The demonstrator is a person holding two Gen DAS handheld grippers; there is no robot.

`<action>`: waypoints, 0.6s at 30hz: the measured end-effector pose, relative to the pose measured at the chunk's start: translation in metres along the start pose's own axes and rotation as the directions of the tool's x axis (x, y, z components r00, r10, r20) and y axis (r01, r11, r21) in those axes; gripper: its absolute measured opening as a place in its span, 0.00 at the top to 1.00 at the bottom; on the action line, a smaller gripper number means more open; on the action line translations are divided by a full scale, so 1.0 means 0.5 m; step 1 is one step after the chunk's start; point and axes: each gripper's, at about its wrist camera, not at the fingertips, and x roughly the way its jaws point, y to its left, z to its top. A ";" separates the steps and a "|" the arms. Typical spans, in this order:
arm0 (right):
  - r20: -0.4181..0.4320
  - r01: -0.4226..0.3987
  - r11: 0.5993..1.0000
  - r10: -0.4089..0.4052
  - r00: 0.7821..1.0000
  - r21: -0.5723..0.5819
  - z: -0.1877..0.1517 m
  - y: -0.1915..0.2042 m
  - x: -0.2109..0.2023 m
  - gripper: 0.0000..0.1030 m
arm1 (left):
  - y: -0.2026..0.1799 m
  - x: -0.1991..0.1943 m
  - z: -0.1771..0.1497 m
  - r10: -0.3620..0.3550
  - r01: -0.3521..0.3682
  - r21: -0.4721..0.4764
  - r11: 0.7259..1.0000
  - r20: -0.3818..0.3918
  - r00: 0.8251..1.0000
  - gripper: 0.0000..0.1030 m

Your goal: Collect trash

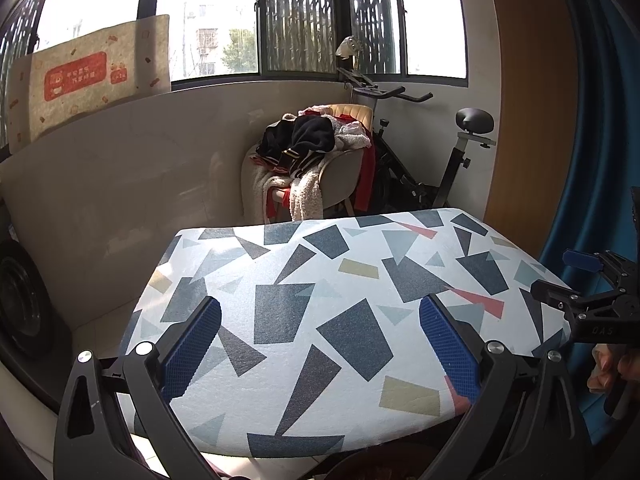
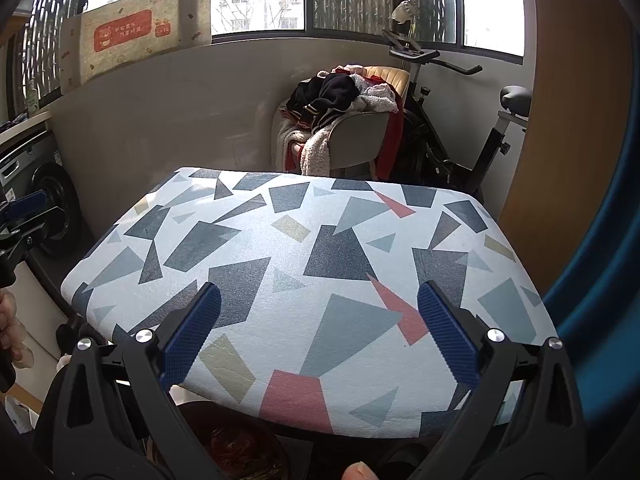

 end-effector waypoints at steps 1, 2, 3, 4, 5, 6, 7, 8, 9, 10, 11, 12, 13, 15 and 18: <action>-0.001 0.001 1.000 -0.001 1.000 0.000 0.000 0.000 0.000 0.06 | -0.002 -0.001 0.000 -0.001 0.001 0.001 1.000 0.000 1.000 0.06; 0.000 0.001 1.000 -0.001 1.000 0.000 0.000 0.000 0.000 0.06 | -0.002 -0.002 -0.001 -0.002 0.002 0.002 1.000 0.000 1.000 0.06; 0.000 0.000 1.000 0.000 1.000 0.000 0.000 0.000 0.000 0.06 | -0.002 -0.002 0.000 -0.002 0.002 0.003 1.000 0.000 1.000 0.06; 0.000 -0.001 1.000 0.001 1.000 0.000 0.000 0.000 0.000 0.06 | -0.003 -0.002 0.000 -0.002 0.002 0.004 1.000 0.000 1.000 0.06; 0.000 0.000 1.000 0.000 1.000 0.000 0.000 0.000 0.000 0.06 | -0.003 -0.003 0.000 -0.003 0.003 0.003 1.000 0.001 1.000 0.06; 0.000 0.000 1.000 0.000 1.000 0.000 0.000 0.000 0.000 0.06 | -0.002 -0.003 -0.001 -0.003 0.003 0.002 1.000 0.002 1.000 0.06; 0.000 0.000 1.000 0.000 1.000 -0.001 0.001 0.000 0.000 0.06 | -0.003 -0.004 0.000 -0.003 0.003 0.001 1.000 0.001 1.000 0.06; 0.000 0.000 1.000 0.000 1.000 -0.001 0.001 0.000 0.000 0.06 | -0.002 -0.003 0.002 -0.003 0.003 0.001 1.000 0.001 1.000 0.06; 0.000 0.000 1.000 0.000 1.000 -0.001 0.000 0.000 0.000 0.06 | -0.002 -0.004 0.001 -0.005 0.005 0.001 1.000 0.002 1.000 0.06; 0.000 0.000 1.000 0.000 1.000 -0.001 0.001 0.000 0.000 0.06 | -0.002 -0.004 0.002 -0.005 0.005 0.002 1.000 0.002 1.000 0.06; 0.000 0.000 1.000 0.000 1.000 -0.001 0.000 0.000 0.000 0.06 | -0.003 -0.003 0.003 -0.005 0.005 0.004 1.000 0.002 1.000 0.06; 0.000 0.001 1.000 -0.001 1.000 -0.002 0.001 0.000 -0.001 0.06 | -0.005 -0.004 0.003 -0.005 0.005 0.006 1.000 0.002 1.000 0.06; 0.000 0.001 1.000 -0.001 1.000 -0.001 0.001 0.000 -0.001 0.06 | -0.006 -0.004 0.004 -0.005 0.005 0.009 1.000 0.002 1.000 0.06; 0.001 0.000 1.000 0.000 1.000 0.001 0.002 0.000 -0.002 0.06 | -0.008 -0.004 0.006 -0.004 0.004 0.014 1.000 0.001 1.000 0.06; 0.001 0.000 1.000 0.000 1.000 -0.001 0.002 0.000 -0.002 0.06 | -0.009 -0.003 0.007 -0.004 0.004 0.013 1.000 0.000 1.000 0.06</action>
